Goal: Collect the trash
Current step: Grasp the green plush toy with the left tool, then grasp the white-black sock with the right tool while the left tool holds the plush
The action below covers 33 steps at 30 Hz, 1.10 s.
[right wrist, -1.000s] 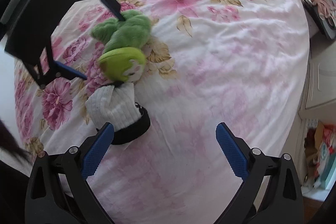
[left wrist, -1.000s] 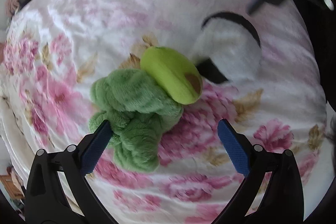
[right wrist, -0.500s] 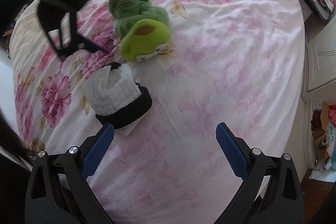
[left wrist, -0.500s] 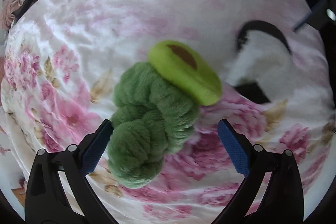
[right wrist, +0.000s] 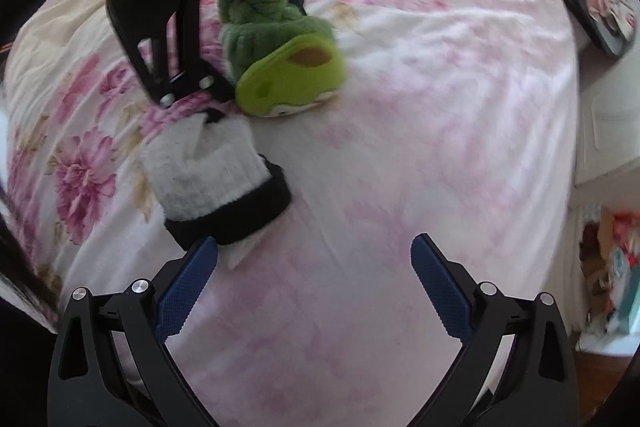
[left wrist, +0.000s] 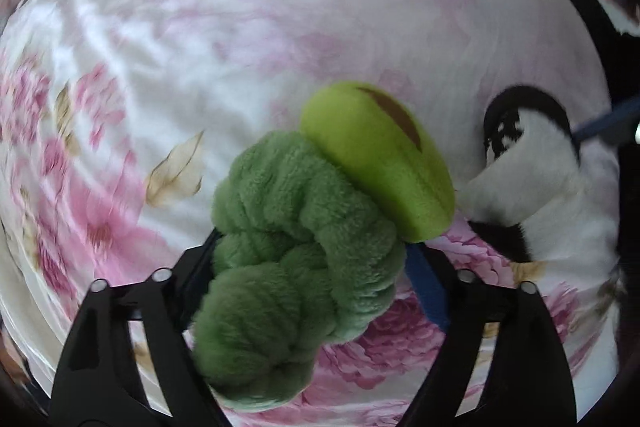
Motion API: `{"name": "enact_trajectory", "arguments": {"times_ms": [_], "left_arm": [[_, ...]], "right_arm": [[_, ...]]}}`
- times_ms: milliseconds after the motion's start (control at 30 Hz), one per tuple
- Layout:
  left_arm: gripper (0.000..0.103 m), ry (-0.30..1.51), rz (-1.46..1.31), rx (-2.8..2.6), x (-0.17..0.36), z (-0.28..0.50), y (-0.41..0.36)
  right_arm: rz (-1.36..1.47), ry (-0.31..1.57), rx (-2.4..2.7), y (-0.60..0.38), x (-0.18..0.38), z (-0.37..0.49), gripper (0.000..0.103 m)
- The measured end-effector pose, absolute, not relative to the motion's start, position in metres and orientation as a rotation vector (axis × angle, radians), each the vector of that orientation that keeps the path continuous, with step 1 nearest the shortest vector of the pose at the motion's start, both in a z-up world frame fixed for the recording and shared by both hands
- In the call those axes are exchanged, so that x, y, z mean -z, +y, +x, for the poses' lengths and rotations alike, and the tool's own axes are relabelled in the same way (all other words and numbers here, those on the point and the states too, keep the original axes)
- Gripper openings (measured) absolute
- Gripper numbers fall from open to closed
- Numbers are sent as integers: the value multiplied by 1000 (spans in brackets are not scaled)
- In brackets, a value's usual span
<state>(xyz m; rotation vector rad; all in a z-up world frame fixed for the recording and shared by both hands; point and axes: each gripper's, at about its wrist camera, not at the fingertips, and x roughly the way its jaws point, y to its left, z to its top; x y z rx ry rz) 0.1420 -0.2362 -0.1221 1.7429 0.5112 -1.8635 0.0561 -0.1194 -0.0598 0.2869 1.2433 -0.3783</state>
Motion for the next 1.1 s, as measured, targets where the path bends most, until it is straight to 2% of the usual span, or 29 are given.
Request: {"name": "enact_trajectory", "arguments": {"times_ms": [333, 500, 533, 567, 600, 633, 667, 900, 1100], "left_arm": [[73, 549, 1665, 1861, 121, 155, -225], [75, 543, 1663, 1858, 120, 155, -198], [75, 547, 1660, 1857, 120, 156, -197], [75, 550, 1655, 1855, 121, 156, -196], [75, 551, 1652, 1852, 121, 155, -195], [75, 550, 1649, 1844, 123, 155, -194], [75, 546, 1649, 1840, 128, 154, -194], [70, 553, 1609, 1775, 123, 148, -188], [66, 652, 1529, 1777, 107, 150, -185]], "right_arm": [[362, 1189, 157, -90, 78, 95, 93], [274, 1143, 244, -74, 96, 109, 90], [261, 1141, 255, -74, 96, 110, 82], [235, 1141, 268, -75, 96, 111, 67], [234, 1143, 271, -83, 94, 111, 57], [271, 1142, 260, -91, 90, 110, 37], [332, 1142, 245, -102, 86, 105, 25], [355, 1147, 342, -146, 60, 67, 23], [368, 1094, 388, -177, 44, 45, 23]]}}
